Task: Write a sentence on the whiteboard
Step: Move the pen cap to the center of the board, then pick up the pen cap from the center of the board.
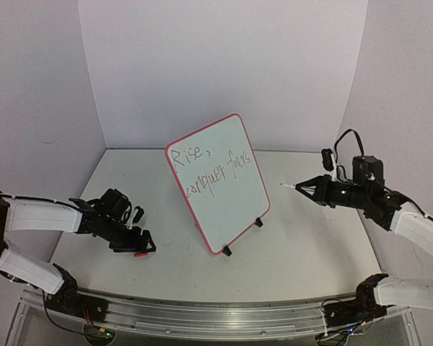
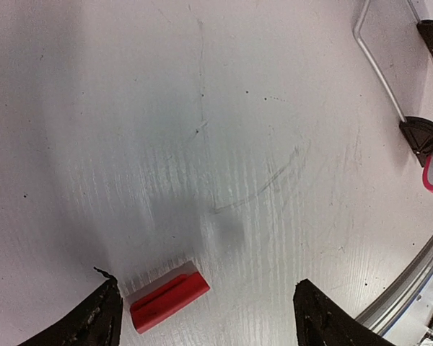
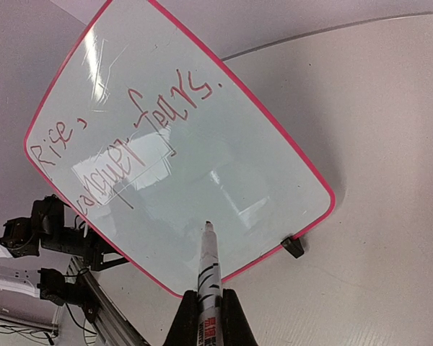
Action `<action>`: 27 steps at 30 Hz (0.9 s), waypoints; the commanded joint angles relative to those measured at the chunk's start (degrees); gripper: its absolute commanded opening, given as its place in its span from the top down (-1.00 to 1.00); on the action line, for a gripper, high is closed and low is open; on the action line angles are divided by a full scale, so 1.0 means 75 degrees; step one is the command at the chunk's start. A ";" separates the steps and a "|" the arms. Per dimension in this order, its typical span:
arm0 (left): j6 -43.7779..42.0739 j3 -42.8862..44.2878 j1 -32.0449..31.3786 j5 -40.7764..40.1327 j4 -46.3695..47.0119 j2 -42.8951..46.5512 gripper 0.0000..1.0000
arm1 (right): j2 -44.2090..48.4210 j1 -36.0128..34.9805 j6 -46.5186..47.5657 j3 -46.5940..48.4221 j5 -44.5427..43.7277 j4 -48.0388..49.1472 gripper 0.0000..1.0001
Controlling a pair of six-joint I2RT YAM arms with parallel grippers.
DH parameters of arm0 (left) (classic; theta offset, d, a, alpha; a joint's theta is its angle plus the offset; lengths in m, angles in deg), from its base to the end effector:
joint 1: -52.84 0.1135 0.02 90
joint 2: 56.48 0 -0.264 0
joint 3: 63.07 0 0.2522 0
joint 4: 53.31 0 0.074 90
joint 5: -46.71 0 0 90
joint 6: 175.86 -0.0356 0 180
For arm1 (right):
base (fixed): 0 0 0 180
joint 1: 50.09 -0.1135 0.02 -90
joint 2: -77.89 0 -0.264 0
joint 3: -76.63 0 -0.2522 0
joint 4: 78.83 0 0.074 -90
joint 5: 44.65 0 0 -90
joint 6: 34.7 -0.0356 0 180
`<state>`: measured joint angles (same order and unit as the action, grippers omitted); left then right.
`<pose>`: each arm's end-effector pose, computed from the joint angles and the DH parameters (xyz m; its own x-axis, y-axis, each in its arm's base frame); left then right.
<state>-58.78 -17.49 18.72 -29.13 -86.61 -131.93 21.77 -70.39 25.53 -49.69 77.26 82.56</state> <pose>0.1784 -0.1314 0.1466 -0.9470 0.1084 -0.3025 0.2293 0.8874 -0.3998 0.2017 0.0947 0.2845 -0.6684 0.2022 -0.7158 -0.4900 0.6044 0.6282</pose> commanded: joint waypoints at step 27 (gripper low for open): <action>-0.0067 0.0331 -0.0887 -0.0618 -0.1211 0.0028 0.11 | -0.0064 -0.0058 0.0080 -0.0007 0.0097 0.0119 1.00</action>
<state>-58.59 -17.88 12.71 -30.69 -93.82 -130.50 21.57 -70.43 25.50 -49.77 77.77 82.55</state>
